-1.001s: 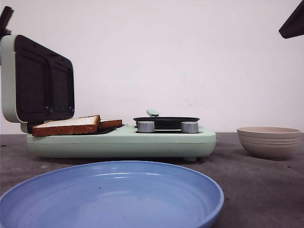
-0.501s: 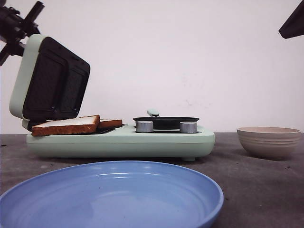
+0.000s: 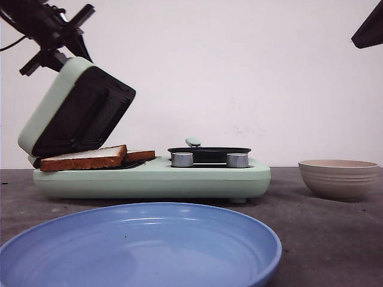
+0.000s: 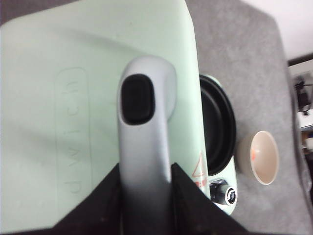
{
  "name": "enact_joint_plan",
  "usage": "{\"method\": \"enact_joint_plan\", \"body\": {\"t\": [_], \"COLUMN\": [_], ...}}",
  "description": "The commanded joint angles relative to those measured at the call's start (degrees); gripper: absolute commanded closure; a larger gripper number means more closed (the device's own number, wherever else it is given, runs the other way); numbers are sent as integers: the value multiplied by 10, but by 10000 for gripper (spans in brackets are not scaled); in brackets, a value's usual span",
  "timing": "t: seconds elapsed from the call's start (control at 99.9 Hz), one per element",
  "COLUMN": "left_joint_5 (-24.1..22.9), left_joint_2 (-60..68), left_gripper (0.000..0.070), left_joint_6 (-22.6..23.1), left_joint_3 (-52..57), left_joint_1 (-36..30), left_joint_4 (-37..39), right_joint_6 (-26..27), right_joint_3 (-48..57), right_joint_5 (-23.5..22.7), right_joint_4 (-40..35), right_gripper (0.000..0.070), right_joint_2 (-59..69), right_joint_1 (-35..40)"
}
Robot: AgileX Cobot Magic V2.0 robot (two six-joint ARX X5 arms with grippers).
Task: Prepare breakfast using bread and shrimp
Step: 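Push the lid down with the left gripper to close it over the bread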
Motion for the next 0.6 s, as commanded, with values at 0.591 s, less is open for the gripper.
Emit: {"method": "enact_joint_plan", "body": {"t": [0.591], "left_joint_5": [-159], "left_joint_2": [-1], "left_gripper": [694], "left_joint_6": [94], "left_joint_3": [21], "left_joint_1": [-102], "left_joint_4": [-14], "right_joint_6": [-2], "right_joint_3": [2], "right_joint_5": [0], "right_joint_4": [5], "right_gripper": [700], "right_joint_2": [1], "right_joint_1": [5]}}
